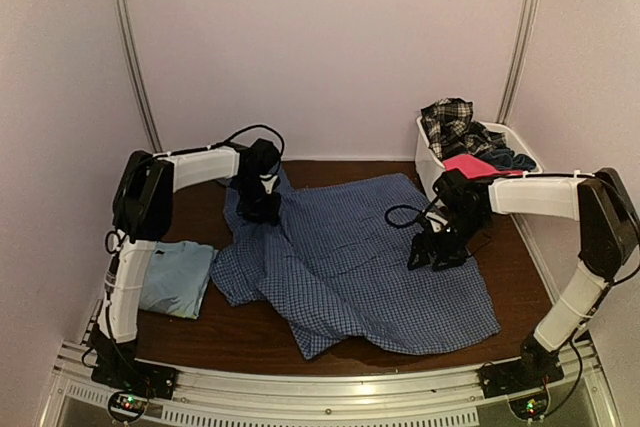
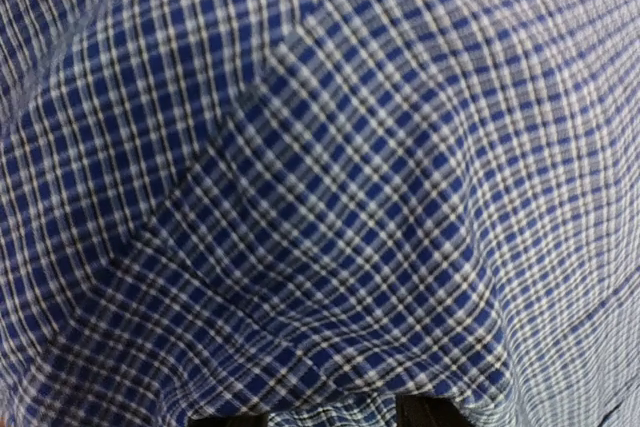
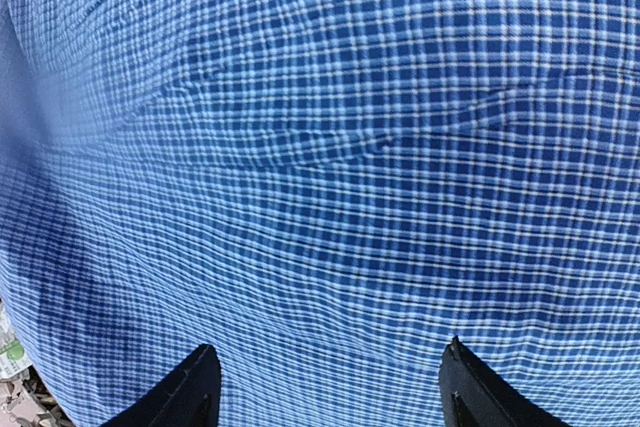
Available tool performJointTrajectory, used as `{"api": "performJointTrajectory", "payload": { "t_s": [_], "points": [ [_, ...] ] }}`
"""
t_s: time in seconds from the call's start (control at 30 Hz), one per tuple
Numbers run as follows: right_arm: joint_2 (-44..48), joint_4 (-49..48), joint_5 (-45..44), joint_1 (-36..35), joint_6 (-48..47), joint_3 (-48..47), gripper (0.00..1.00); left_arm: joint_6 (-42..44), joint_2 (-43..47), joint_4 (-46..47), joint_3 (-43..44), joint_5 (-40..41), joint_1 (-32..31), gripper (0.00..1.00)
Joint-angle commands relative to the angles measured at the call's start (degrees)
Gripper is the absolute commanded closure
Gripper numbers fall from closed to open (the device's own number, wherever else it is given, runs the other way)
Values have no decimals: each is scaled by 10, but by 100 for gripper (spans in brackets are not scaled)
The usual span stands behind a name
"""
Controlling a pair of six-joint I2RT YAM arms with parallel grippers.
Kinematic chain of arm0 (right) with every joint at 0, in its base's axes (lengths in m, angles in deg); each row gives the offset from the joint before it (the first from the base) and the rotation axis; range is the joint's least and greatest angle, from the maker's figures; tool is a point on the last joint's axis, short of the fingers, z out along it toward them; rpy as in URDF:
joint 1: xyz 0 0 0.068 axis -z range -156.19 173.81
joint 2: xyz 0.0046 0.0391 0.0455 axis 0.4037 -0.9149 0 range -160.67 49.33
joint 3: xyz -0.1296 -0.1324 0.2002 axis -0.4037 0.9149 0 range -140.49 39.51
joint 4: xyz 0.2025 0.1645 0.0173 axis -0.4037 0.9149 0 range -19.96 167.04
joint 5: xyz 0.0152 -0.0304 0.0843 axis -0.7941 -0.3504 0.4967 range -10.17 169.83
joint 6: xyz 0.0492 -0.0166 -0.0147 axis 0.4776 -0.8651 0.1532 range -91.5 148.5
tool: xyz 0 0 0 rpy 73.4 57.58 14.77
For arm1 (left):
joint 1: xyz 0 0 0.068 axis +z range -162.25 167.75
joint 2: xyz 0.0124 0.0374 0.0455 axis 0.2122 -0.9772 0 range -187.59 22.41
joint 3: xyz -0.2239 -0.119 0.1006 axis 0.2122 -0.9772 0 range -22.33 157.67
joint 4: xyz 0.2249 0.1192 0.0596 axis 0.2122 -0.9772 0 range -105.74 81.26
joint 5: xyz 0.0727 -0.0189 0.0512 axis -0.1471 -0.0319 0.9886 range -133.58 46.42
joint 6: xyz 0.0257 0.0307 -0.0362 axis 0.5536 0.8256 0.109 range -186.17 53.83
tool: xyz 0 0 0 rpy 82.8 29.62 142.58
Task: Fold and stack the mixed laundry pile
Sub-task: Adjust the flattened shirt at the center of the board.
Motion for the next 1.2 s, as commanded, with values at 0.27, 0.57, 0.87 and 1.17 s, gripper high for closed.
{"api": "performJointTrajectory", "payload": {
  "t_s": [0.27, 0.57, 0.87, 1.17],
  "points": [
    [-14, 30, -53, 6, 5, -106, 28, 40, -19, -54, 210, -11, 67, 33],
    [-8, -27, -3, -105, 53, -201, 35, -62, 287, 113, -250, -65, 128, 32],
    [-164, -72, 22, -244, 65, -334, 31, -129, 306, 217, -385, -116, 190, 31],
    [-314, -19, -52, -304, 48, -433, 23, -133, 265, 234, -382, -143, 215, 26]
  ]
}}
